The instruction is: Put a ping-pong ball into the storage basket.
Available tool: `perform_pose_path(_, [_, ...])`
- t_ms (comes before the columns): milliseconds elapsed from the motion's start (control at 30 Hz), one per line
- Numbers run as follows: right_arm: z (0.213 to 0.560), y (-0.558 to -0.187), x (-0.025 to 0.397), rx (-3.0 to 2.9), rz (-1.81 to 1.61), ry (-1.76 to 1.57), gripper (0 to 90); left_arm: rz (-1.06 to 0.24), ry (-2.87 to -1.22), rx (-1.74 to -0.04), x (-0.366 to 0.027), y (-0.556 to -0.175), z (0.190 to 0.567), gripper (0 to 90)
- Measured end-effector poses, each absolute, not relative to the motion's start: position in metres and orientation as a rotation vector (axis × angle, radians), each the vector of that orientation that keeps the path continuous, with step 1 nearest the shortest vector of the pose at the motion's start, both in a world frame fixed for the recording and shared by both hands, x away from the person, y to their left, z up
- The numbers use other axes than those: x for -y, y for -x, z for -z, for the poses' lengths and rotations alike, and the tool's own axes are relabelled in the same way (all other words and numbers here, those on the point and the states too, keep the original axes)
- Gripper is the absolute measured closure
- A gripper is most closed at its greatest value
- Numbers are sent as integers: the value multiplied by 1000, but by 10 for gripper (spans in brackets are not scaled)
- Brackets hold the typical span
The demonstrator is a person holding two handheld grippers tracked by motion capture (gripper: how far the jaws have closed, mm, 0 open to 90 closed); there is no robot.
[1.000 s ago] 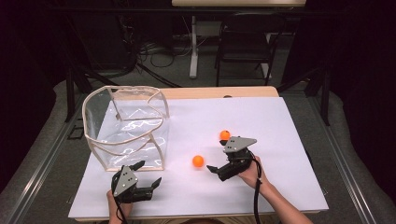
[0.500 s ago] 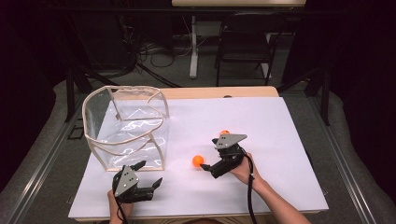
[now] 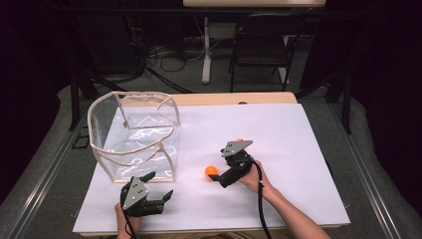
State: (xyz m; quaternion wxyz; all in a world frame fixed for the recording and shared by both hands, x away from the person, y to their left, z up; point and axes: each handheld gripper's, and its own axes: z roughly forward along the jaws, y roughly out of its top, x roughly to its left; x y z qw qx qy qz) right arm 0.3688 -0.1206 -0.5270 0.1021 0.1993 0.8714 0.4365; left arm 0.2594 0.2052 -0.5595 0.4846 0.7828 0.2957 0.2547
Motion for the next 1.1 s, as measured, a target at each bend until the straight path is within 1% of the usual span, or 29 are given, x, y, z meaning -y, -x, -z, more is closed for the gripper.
perform_pose_path(267, [537,-375,111,-2631,-1263,-584,0,-611,-1913,-709,-203,-262,560,159])
perform_pose_path(633, [544,-374,106,-2676,-1227,-565,1,-605,-1914,-703,-203,-261,560,159])
perform_pose_path(733, [546,-373,104,-2676,-1207,-559,62,-607,-1918,-699,-204,-261,560,159])
perform_pose_path(800, [546,-373,104,-2670,-1186,-567,148,-607,-1919,-699,-204,-261,560,159])
perform_pose_path(867, [547,-373,104,-2671,-1186,-571,153,-600,-1917,-699,-205,-262,560,159])
perform_pose_path(900, [547,-373,104,-2672,-1183,-574,208,-594,-1916,-699,-205,-262,560,159])
perform_pose_path(933, [547,-373,104,-2672,-1183,-574,208,-593,-1916,-699,-205,-262,560,159])
perform_pose_path(1000, [548,-372,103,-2666,-1179,-570,273,-594,-1911,-700,-205,-262,560,159])
perform_pose_path(1100, [548,-371,102,-2673,-1165,-559,333,-589,-1914,-700,-205,-262,560,159])
